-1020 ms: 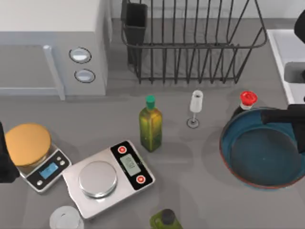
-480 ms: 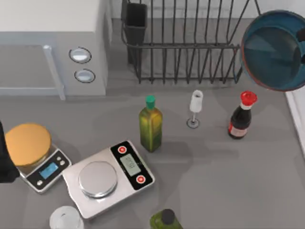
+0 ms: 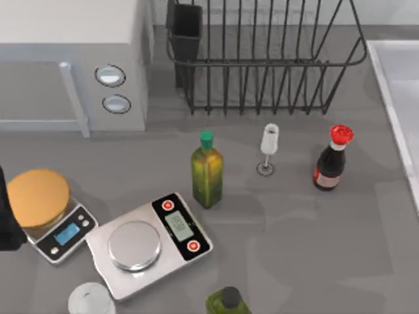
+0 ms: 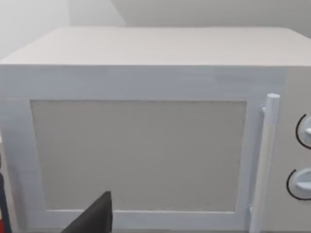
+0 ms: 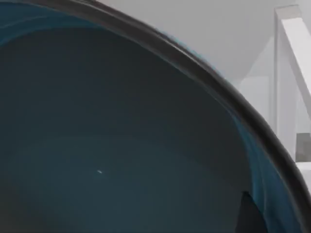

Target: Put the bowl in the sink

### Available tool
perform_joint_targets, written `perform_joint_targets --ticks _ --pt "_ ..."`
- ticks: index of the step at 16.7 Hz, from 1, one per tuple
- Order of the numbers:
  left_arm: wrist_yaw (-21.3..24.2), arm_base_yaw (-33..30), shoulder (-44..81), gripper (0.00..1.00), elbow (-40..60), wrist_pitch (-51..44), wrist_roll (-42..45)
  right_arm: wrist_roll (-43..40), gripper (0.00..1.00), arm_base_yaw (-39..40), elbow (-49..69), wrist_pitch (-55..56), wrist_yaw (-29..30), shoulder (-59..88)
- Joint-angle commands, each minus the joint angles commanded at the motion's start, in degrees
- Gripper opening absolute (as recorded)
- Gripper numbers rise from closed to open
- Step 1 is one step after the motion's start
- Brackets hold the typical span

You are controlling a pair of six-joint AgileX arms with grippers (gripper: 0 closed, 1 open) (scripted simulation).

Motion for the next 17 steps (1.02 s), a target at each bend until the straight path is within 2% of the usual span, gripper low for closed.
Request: perform_joint_targets --ticks 4,7,10,17 --pt "0.00 0.00 0.00 1.00 0.00 0.00 0.00 -2.90 0.00 -6.94 -9.64 20.66 -2.08 -0.52" --pt "0.00 0.00 0.00 1.00 0.00 0.00 0.00 -3.94 0.00 -10.06 -15.14 29.75 -2.51 -1.34" --pt "0.00 0.00 0.00 1.00 0.00 0.00 0.00 -4.22 0.00 -11.25 -17.76 33.37 -2.42 -1.86" --pt "0.00 0.00 0.00 1.00 0.00 0.00 0.00 -4.14 0.00 -11.05 -17.75 34.16 -2.42 -0.80"
